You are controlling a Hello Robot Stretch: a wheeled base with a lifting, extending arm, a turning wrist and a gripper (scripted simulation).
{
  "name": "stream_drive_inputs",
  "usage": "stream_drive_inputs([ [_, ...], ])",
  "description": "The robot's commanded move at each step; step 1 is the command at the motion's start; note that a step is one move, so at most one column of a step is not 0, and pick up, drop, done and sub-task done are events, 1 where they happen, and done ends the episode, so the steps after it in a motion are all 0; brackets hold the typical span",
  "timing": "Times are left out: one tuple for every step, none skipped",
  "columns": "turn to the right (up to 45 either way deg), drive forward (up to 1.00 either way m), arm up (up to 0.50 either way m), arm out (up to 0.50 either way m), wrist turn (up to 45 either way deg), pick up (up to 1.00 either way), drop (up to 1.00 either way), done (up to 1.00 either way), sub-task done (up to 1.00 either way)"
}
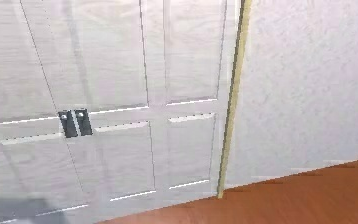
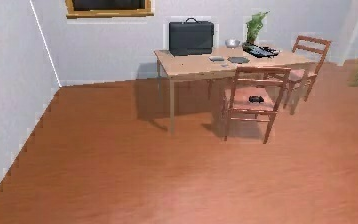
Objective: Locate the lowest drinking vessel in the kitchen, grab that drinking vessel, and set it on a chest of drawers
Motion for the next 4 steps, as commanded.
stream_drive_inputs([
  [-45.0, 0.0, 0.0, 0.0, 0.0, 0.0, 0.0, 0.0, 0.0],
  [-42.0, 0.0, 0.0, 0.0, 0.0, 0.0, 0.0, 0.0, 0.0],
  [0.0, 1.0, 0.0, 0.0, 0.0, 0.0, 0.0, 0.0, 0.0],
  [-3.0, 0.0, 0.0, 0.0, 0.0, 0.0, 0.0, 0.0, 0.0],
])
